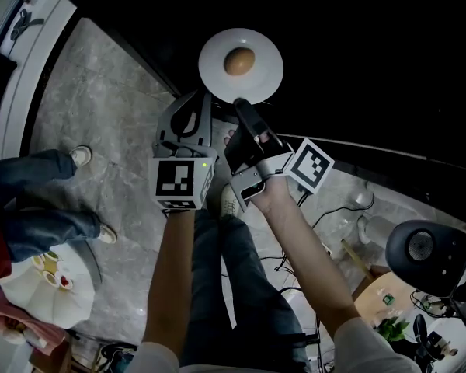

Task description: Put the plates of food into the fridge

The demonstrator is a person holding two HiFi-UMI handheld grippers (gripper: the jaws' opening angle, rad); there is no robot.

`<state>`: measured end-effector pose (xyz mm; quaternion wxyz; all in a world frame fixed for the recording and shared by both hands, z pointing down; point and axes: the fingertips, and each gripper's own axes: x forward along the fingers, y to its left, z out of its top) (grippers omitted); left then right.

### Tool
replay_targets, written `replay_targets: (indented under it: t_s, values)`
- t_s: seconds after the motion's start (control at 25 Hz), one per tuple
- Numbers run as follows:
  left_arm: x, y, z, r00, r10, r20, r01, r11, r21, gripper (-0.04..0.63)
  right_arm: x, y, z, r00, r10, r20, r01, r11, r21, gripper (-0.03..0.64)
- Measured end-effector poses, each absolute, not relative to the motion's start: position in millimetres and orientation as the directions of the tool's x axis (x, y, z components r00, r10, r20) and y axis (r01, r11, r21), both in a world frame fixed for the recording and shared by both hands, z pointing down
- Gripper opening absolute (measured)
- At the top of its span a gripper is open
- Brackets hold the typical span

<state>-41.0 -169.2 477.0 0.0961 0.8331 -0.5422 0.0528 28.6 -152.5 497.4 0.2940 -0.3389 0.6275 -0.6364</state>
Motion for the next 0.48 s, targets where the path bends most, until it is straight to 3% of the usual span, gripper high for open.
replay_targets:
  t_s: [0.48]
  values:
    - [-41,-171,477,0.412,-0.892,0.185,-0.911,-0.400,0.102,0.006,27,-167,500,-0.576,-0.816,0.035,-0.003,-0.041,-0.999,0.023]
